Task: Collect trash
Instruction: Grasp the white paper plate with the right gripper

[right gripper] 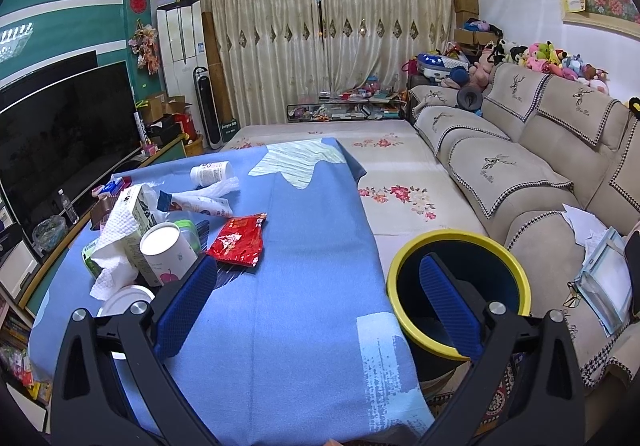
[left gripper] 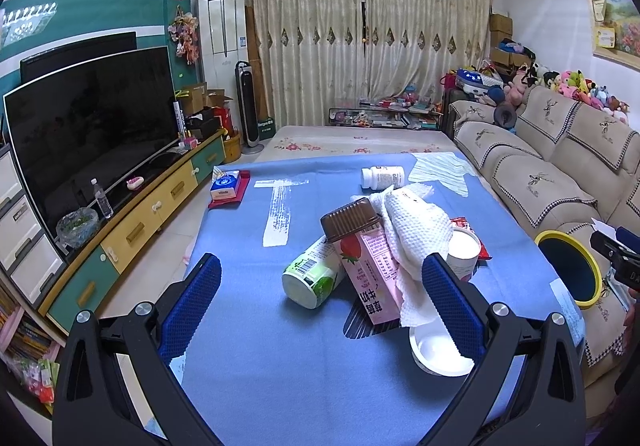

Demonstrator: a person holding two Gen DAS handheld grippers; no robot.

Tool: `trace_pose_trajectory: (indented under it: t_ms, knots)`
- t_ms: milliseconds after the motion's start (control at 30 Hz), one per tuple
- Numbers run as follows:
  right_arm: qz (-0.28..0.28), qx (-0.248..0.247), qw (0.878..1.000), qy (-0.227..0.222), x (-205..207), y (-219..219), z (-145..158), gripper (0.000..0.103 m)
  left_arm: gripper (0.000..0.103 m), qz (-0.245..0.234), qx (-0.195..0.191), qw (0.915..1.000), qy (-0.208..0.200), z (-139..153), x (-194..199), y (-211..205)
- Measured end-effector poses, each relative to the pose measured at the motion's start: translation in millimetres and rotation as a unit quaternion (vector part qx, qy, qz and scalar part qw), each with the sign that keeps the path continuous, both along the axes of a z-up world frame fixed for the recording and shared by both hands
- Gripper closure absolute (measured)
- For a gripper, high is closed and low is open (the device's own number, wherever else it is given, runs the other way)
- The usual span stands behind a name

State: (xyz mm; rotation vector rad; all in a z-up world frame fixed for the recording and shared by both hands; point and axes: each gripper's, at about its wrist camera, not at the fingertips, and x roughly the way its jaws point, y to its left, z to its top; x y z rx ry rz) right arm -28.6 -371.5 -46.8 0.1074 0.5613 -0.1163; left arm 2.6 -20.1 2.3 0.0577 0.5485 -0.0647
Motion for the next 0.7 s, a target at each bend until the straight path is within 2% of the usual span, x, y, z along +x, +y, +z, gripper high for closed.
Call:
trace_pose_trajectory:
  t_ms: [167, 367, 400, 600, 700]
  knots:
    - [0.036, 0.007, 0.999, 0.014, 6.2, 14.0, -5.4, 0.006, 0.004, 0.01, -0.002, 0.9999, -0.002, -0.8, 0.4, 7.2]
    - [0.127, 0.035, 0.99, 0.057, 23.6, 51.4, -20.7, 0.006, 0.004, 0.02, -0.007, 0.9998, -0.004, -6.1, 3.5, 18.2]
    - [0.147, 0.045, 0.986, 0.07, 29.1, 59.9, -25.8, 0.009, 0.004, 0.021, -0.009, 0.9997, -0.003, -7.7, 4.6, 19.0]
    - [0.202, 0.055, 0.968, 0.141, 57.1, 101.9, -54.1, 0.053, 0.004, 0.022, -0.015, 0.9996, 0.007, -19.9, 11.4, 25.1]
    - [0.216, 0.054, 0.961, 0.163, 64.5, 113.2, -64.2, 0.063, 0.004, 0.021, -0.019, 0.9995, 0.012, -25.7, 14.5, 28.0]
